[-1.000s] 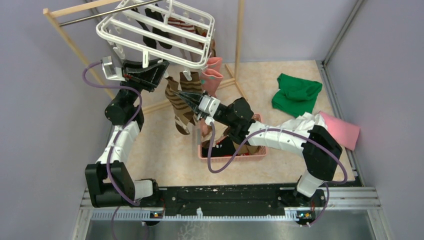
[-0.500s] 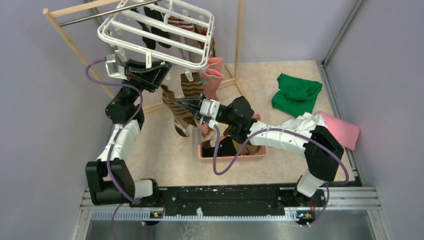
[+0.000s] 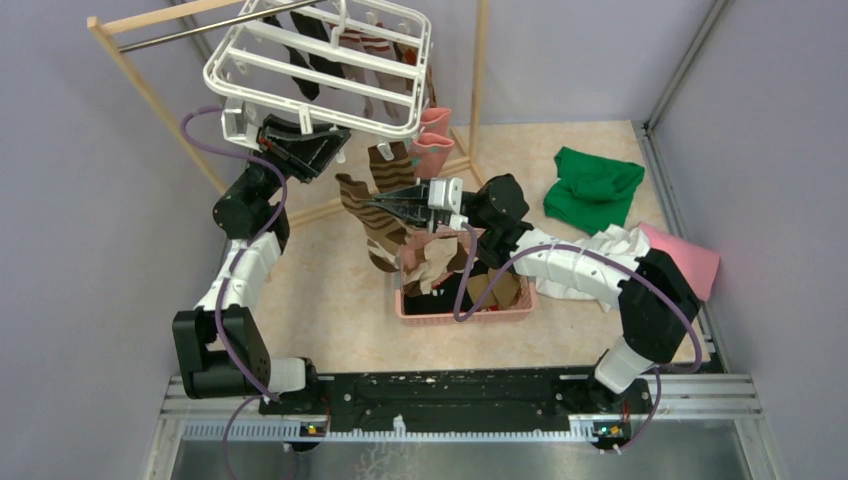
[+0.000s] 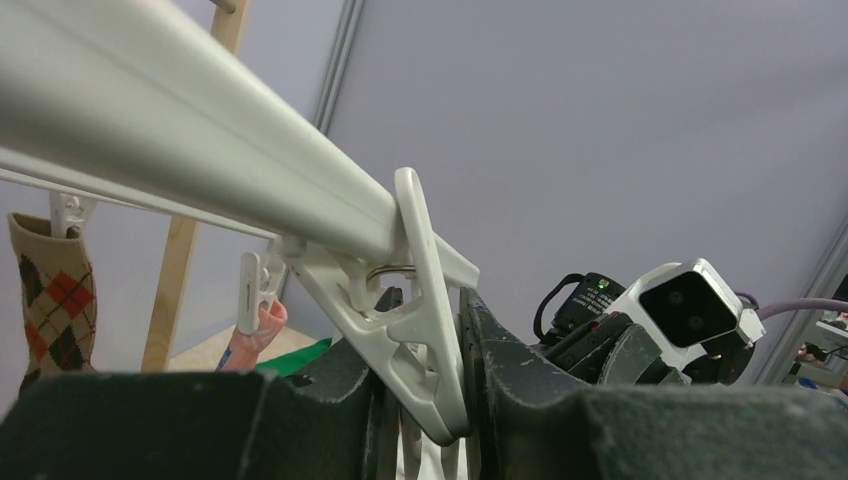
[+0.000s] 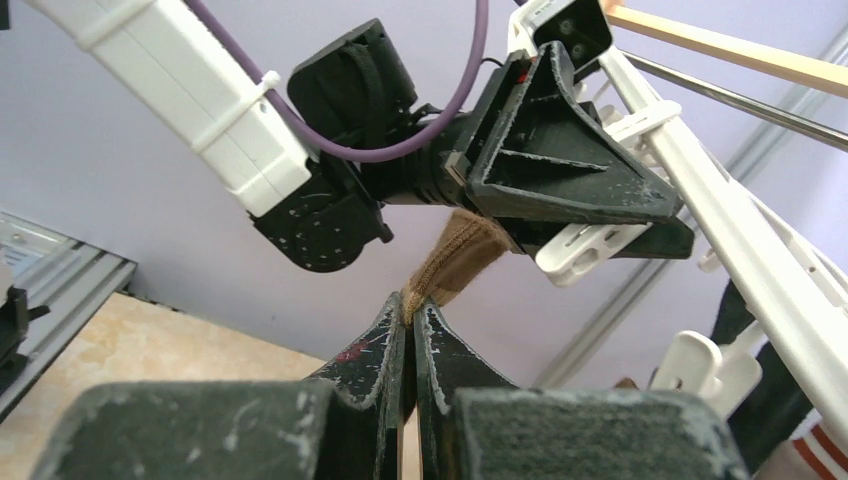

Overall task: Clip the socks to the hanger
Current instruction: Clamp the sock onto the hanger.

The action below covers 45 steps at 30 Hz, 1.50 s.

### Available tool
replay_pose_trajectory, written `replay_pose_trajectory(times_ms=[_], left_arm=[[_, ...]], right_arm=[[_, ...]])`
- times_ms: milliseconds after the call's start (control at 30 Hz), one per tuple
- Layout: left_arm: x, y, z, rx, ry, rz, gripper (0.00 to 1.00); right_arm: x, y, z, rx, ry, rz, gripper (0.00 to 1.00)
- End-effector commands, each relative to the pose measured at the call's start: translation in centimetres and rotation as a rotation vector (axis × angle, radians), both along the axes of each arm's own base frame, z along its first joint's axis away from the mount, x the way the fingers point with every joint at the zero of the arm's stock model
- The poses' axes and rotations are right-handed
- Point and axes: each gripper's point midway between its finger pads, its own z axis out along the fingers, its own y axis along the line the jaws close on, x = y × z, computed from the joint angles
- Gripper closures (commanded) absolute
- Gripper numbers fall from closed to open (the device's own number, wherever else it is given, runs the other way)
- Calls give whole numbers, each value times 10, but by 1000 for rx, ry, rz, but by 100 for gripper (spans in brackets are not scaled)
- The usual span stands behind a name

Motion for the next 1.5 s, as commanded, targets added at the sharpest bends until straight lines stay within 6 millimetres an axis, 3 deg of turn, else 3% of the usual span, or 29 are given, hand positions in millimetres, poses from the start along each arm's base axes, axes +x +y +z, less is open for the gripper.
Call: replay_pose_trajectory(times_ms=[0, 567, 1000, 1467], left_arm=[[-63, -6, 32, 42, -375, -15, 99], [-69, -7, 37, 53, -391, -27, 99], [-68, -8, 36, 60, -386, -32, 99], [-70, -8, 39, 59, -399, -29, 99]], right_arm=[[-19, -7, 19, 24, -43, 83, 99], [1, 2, 22, 47, 35, 86, 99], [9, 3, 35, 80, 45, 78, 100], [9, 4, 26, 58, 78, 89, 100]])
